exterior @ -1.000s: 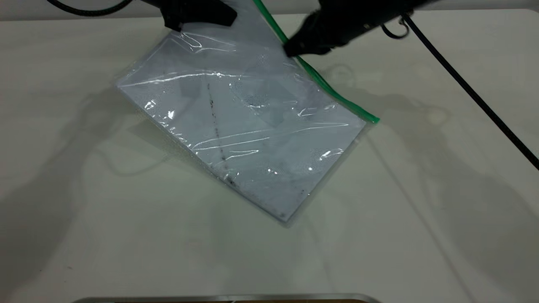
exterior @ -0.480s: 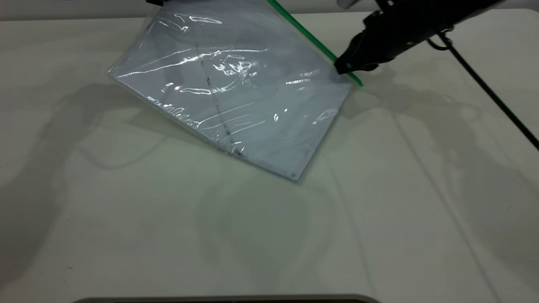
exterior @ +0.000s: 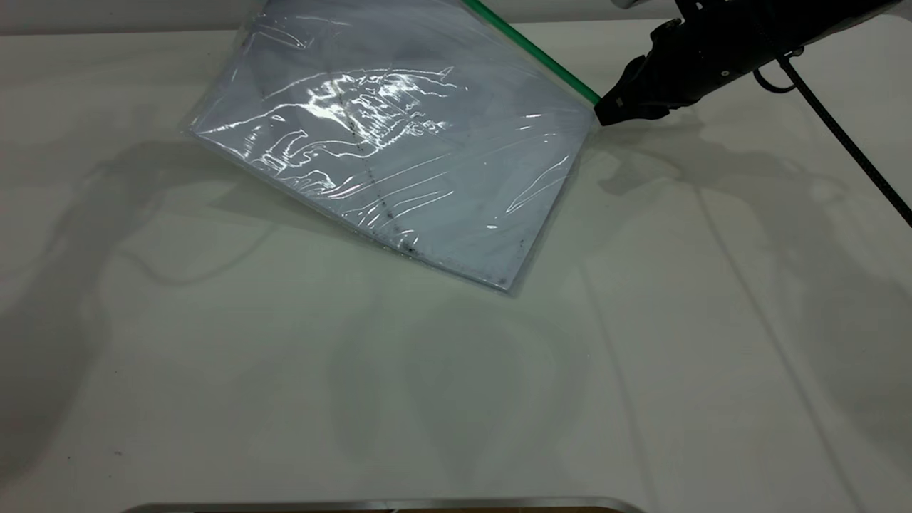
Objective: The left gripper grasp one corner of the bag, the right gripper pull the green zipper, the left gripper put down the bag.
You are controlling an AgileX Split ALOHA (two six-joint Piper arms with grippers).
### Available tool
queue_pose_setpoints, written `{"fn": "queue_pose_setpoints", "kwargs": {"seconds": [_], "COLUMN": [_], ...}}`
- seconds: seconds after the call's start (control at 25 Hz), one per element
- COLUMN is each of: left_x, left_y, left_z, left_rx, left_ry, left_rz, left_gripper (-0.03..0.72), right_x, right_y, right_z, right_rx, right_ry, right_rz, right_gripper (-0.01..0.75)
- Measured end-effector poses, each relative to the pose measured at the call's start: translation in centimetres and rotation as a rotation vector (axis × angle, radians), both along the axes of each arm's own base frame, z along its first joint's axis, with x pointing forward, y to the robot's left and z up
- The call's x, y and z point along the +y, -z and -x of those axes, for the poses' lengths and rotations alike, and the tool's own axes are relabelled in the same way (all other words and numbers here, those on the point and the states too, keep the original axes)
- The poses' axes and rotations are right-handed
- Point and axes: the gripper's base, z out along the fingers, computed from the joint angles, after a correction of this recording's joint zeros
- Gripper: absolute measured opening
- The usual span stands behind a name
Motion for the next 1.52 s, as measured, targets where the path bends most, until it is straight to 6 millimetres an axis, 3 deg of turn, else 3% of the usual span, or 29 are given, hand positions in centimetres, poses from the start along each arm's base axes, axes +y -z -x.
{"fn": "queue_pose_setpoints", "kwargs": {"seconds": [0.16, 0.32, 0.44, 0.56, 0.76, 0.92, 1.16, 1.36, 1.52], "left_x": [0.4, -0.2, -1.2, -2.1, -2.0, -1.8, 0.7, 3.1, 4.1], "left_y": [1.3, 4.4, 6.3, 6.8, 5.2, 0.9, -11.2, -21.5, -27.4], "left_z": [0.0, 0.8, 1.3, 1.5, 1.1, 1.1, 2.9, 7.8, 12.1], "left_rx": [0.092, 0.251, 0.362, 0.443, 0.553, 0.640, 0.608, 0.603, 0.506], "left_ry": [-0.031, -0.031, -0.066, -0.117, -0.236, -0.287, -0.277, -0.301, -0.429], "left_rz": [0.011, -0.041, -0.095, -0.113, -0.069, -0.003, 0.047, 0.032, -0.066], "left_gripper": [0.050, 0.052, 0.070, 0.129, 0.352, 0.510, 0.550, 0.540, 0.505], "right_x": [-0.8, -0.4, 0.4, 1.1, 1.9, 2.2, 1.3, -0.6, -2.2], "right_y": [-1.0, -6.6, -13.0, -18.5, -25.7, -31.0, -37.6, -41.3, -42.5], "right_z": [-0.2, -0.9, -0.6, 0.6, 4.1, 7.6, 12.3, 16.9, 21.2], "right_rx": [-0.005, -0.078, -0.126, -0.131, -0.078, -0.038, -0.040, 0.001, 0.006], "right_ry": [0.031, 0.020, -0.017, -0.081, -0.227, -0.325, -0.276, -0.073, 0.062], "right_rz": [0.006, -0.054, -0.162, -0.247, -0.348, -0.409, -0.333, -0.168, -0.067], "right_gripper": [0.335, 0.531, 0.571, 0.567, 0.520, 0.499, 0.486, 0.483, 0.483]}}
